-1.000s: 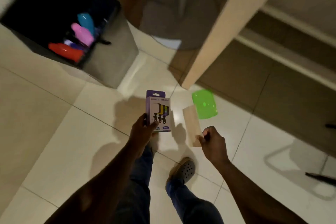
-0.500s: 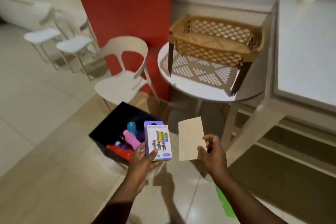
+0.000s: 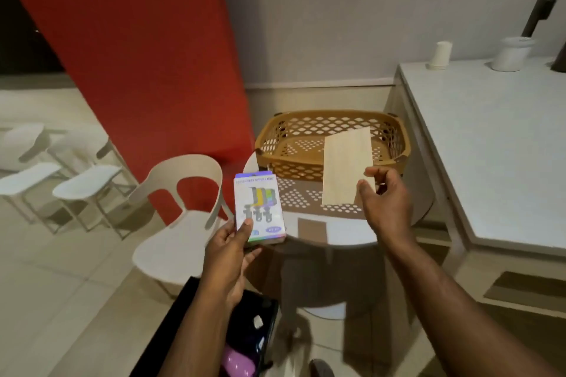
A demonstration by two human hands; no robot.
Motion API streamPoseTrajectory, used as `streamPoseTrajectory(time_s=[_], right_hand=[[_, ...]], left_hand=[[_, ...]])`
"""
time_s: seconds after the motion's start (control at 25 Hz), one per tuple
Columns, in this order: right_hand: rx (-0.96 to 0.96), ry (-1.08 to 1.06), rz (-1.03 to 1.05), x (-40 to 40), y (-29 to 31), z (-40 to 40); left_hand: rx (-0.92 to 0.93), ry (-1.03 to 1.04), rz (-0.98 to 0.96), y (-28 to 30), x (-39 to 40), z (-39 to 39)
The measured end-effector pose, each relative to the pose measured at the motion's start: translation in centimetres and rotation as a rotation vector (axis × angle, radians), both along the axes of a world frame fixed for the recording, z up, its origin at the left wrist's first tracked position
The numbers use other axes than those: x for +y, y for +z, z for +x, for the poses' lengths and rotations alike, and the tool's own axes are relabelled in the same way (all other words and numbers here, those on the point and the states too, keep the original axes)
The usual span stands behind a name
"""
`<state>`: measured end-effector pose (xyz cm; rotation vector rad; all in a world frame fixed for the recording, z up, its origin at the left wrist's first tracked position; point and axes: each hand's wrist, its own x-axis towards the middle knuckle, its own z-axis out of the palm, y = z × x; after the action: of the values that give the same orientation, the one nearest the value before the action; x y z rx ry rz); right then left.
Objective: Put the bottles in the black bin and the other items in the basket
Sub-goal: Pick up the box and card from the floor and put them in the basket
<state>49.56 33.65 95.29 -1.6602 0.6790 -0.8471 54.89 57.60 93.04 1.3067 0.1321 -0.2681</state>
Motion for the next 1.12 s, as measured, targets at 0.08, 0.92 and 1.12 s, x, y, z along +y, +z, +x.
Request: streamPoseTrajectory(time_s=[0.08,0.92,1.12], right_hand=[[-0.078,-0.056,-0.004,-2.3,1.3,4.3],[0.68,0.571,-0.34,-18.0,-2.6,37.7],[0.737,0.711,-0.624,-17.8,-3.9,39.8]], left_hand=[[-0.048,-0.017,0.02,2.1,-2.7,5.1],[-0.214,-0.777,1.443,2.6,-19.6,33.1],[-0.45,-0.779,1.695,0.3,-20.7,32.3]])
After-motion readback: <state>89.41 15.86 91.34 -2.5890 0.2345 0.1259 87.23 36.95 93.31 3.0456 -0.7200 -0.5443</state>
